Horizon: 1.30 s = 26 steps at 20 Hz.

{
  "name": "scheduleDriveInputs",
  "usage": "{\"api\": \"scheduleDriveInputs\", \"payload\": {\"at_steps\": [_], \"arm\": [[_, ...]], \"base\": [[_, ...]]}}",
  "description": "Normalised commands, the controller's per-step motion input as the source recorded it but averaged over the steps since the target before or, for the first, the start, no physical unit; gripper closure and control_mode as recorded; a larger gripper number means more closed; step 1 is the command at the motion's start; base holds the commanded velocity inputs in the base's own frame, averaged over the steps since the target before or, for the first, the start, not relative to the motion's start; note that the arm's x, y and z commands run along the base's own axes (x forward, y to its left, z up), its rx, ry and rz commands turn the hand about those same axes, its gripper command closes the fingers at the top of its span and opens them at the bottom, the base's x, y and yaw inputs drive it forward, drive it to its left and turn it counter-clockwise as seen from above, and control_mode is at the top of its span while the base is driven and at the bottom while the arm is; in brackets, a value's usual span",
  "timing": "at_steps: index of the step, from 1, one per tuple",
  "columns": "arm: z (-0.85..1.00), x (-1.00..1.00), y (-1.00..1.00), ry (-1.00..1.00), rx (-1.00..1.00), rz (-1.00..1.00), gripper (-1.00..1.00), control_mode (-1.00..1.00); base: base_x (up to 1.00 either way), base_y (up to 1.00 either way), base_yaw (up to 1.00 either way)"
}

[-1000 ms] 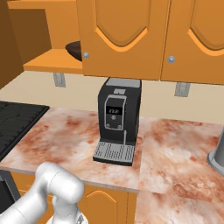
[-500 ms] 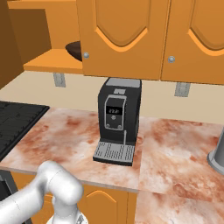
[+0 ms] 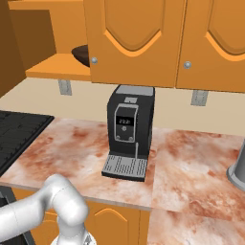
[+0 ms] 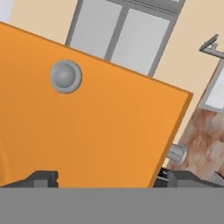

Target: Pick the mug and place it in the sink. Pick the bowl and place it in the open cabinet and then close the cabinet.

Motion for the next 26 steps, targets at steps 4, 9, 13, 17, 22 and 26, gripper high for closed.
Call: {"api": "scheduleDriveInputs", "payload": {"at_steps": [4,9,13,17,22,26], "arm": [[0.00,0.10,-0.41,-0.14,0.05,-0.02,-1.00,-1.00],[0.00,0.00,-0.53,-0.21,0.07,0.00,-1.00,-1.00],[0.00,0.02,-0.50,-0.18,0.07,0.00,-1.00,-1.00],[0.00,0.05,-0.52,-0.17,0.07,0.00,-1.00,-1.00],[0.00,0.18,-0.57,-0.17,0.06,0.00,-1.00,-1.00],[-0.01,0.34,-0.60,-0.13,0.08,0.00,-1.00,-1.00]], "base": [[0.00,0.00,0.00],[0.00,0.00,0.00],[0.00,0.00,0.00],[0.00,0.00,0.00],[0.00,0.00,0.00],[0.00,0.00,0.00]]}}
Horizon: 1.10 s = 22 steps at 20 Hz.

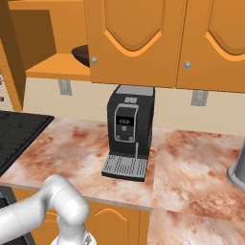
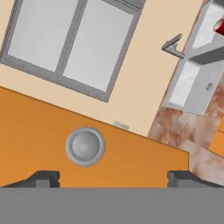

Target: Pick the mug and place it in the sink. Pick the bowl and place it in the open cabinet and then close the cabinet.

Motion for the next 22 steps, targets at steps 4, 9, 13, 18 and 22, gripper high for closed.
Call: {"api": "scheduleDriveInputs", "payload": {"at_steps": [4,9,13,18,22], "arm": [[-0.15,0.72,-0.50,-0.09,0.12,0.00,-1.00,-1.00],[-0.16,0.87,-0.30,-0.10,0.09,0.01,-1.00,-1.00],[-0.16,0.91,-0.36,-0.10,0.10,0.02,-1.00,-1.00],[-0.27,0.78,-0.56,-0.19,0.15,0.12,-1.00,-1.00],[-0.33,0.86,-0.45,-0.22,0.17,0.18,-1.00,-1.00]], "base": [[0.00,0.00,0.00],[0.00,0.00,0.00],[0.00,0.00,0.00],[0.00,0.00,0.00],[0.00,0.00,0.00]]}}
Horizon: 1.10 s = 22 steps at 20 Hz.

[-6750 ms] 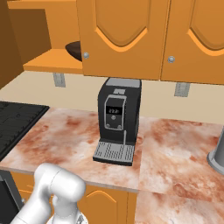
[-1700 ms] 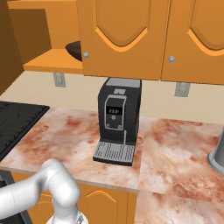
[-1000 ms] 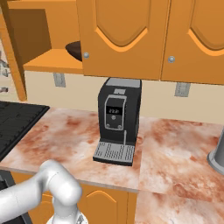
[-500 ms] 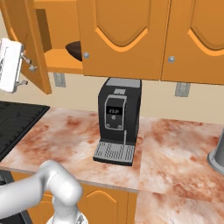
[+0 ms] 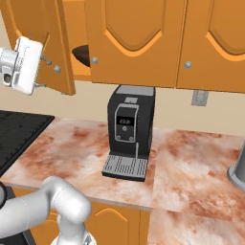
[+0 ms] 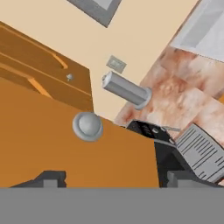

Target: Pick the mug and place it in the sink. Pick the bowl and place it in the open cabinet and then close the cabinet.

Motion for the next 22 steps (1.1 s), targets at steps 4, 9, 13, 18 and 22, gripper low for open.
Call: {"api": "scheduleDriveInputs", "payload": {"at_steps": [4,9,13,18,22], "arm": [[-0.58,0.95,-0.35,-0.38,0.22,0.29,-1.00,-1.00],[-0.57,1.00,-0.11,-0.41,0.16,0.28,-1.00,-1.00],[-0.64,1.00,0.11,-0.37,0.08,0.14,-1.00,-1.00],[-0.49,1.00,0.25,-0.27,0.08,0.03,-1.00,-1.00],[-0.05,1.00,0.21,-0.01,0.08,0.00,-1.00,-1.00]], "base": [[0.00,0.00,0.00],[0.00,0.00,0.00],[0.00,0.00,0.00],[0.00,0.00,0.00],[0.00,0.00,0.00]]}}
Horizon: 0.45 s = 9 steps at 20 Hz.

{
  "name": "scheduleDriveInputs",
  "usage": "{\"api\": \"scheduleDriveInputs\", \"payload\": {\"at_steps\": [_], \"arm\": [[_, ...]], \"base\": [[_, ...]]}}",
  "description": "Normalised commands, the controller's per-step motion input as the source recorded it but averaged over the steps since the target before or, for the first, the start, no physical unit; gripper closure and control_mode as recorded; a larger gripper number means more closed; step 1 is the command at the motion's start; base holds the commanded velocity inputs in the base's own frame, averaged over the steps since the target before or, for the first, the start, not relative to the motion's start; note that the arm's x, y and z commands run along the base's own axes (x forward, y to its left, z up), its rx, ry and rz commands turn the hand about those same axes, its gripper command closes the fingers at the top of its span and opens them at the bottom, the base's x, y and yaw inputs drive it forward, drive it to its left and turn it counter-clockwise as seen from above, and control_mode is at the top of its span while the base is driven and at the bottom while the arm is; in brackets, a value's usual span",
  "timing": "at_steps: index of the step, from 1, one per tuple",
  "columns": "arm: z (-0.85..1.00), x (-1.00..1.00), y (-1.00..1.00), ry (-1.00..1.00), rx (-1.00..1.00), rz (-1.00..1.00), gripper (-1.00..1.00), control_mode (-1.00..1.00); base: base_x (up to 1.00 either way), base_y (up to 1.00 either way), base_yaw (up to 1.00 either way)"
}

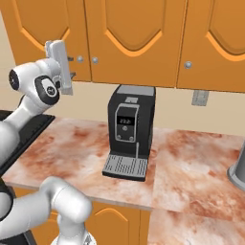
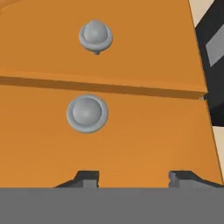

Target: Pick the mug and place it in the sink. Pick the bowl and place it in the open cabinet and then close the cabinet.

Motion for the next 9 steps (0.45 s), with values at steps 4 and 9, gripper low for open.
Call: {"api": "scheduleDriveInputs", "payload": {"at_steps": [4,9], "arm": [[0.00,1.00,0.32,0.12,0.08,-0.01,-1.00,-1.00],[0.00,0.77,0.03,0.18,0.12,0.00,-1.00,-1.00]], "base": [[0.00,0.00,0.00],[0.00,0.00,0.00]]}}
